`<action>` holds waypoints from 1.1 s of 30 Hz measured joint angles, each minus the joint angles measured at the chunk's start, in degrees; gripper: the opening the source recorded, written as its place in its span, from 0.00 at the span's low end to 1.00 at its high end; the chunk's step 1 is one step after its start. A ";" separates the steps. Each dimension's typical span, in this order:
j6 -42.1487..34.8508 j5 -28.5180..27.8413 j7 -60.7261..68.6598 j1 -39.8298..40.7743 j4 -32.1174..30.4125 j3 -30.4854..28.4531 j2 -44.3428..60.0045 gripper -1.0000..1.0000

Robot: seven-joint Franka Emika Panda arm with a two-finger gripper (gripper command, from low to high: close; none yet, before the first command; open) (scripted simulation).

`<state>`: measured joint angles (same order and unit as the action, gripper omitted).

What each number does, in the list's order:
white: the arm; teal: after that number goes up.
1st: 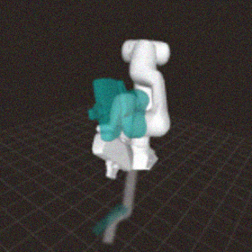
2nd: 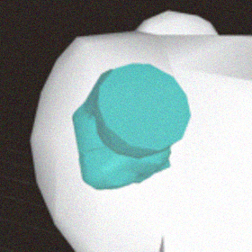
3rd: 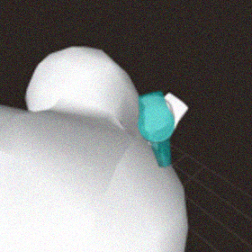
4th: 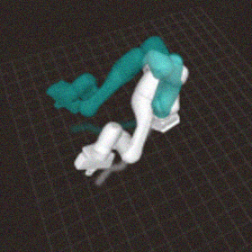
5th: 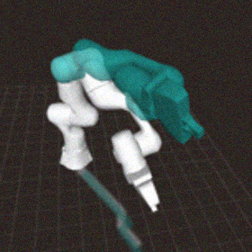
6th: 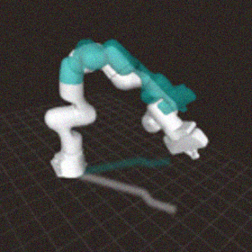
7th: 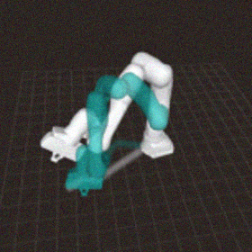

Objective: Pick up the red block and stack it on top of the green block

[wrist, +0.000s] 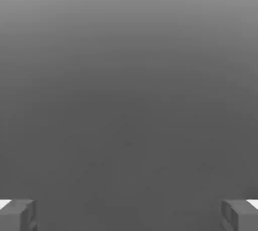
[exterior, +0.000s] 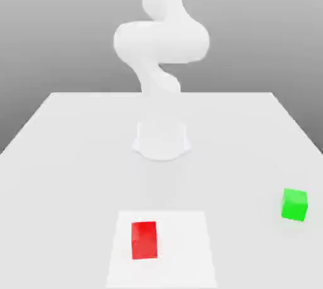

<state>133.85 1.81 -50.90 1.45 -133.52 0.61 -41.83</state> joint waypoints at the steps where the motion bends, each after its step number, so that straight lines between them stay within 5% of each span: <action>1: 0.91 0.62 -2.29 0.44 -0.76 0.17 1.73 0.50; 18: 14.84 5.47 -42.16 9.71 -12.53 7.97 28.82 0.50; 28: 23.43 -2.38 -73.02 12.46 -19.52 8.35 44.77 0.50; 33: 31.35 -7.00 -78.62 10.21 -18.84 5.20 54.72 0.50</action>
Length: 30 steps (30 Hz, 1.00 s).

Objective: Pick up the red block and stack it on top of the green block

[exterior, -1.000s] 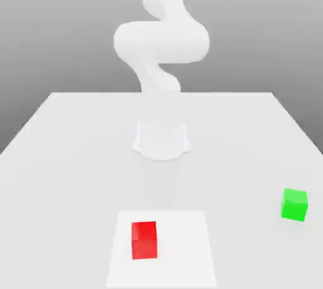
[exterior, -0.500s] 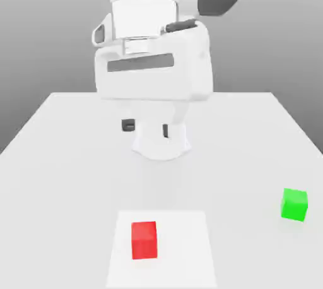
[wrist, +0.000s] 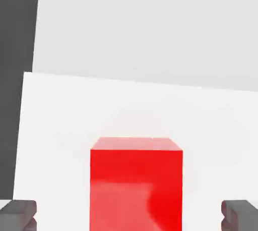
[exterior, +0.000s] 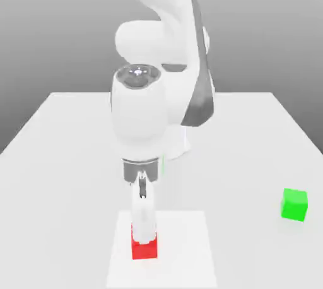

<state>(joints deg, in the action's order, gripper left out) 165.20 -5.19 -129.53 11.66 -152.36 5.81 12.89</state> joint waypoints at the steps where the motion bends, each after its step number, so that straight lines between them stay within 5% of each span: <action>1: 1.73 -0.64 -0.54 -0.60 0.30 -0.75 2.06 0.50; 2: 2.89 -1.05 -0.88 -0.99 0.50 -1.24 3.43 0.00; 9: 3.02 -1.07 -0.90 -1.02 0.49 -1.27 3.44 0.00; 15: -6.12 3.26 2.38 0.01 -1.13 1.33 -7.40 0.00; 30: -11.85 3.40 11.93 -37.37 0.96 18.38 -10.92 0.00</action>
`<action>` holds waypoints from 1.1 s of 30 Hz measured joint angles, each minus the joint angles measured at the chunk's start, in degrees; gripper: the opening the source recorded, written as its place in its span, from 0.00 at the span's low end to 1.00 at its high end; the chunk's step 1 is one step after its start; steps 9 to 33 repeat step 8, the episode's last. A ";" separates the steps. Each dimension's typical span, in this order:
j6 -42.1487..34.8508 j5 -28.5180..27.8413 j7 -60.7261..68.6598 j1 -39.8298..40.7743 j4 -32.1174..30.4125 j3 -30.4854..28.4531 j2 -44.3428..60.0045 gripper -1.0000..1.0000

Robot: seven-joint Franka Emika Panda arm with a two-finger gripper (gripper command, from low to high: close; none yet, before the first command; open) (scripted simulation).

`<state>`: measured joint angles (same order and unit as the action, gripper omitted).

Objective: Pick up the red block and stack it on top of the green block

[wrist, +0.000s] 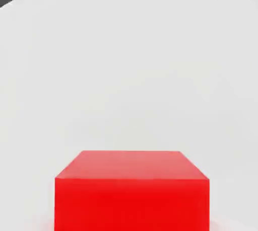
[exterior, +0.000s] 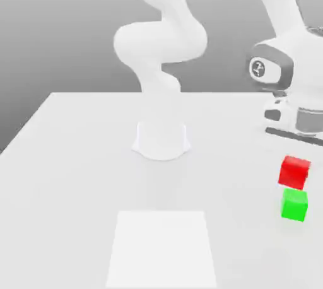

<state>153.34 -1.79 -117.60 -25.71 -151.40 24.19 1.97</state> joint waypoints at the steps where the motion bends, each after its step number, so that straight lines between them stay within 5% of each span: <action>1: 1.52 -1.71 -1.13 1.25 0.12 -1.36 1.78 0.00; 4: 6.65 -8.17 -5.68 0.34 0.54 -4.30 7.90 0.00; 5: 7.77 -9.49 -6.64 -0.23 0.62 -5.17 9.18 1.00; 33: 7.77 -9.49 -6.64 -0.23 0.62 -5.17 9.18 1.00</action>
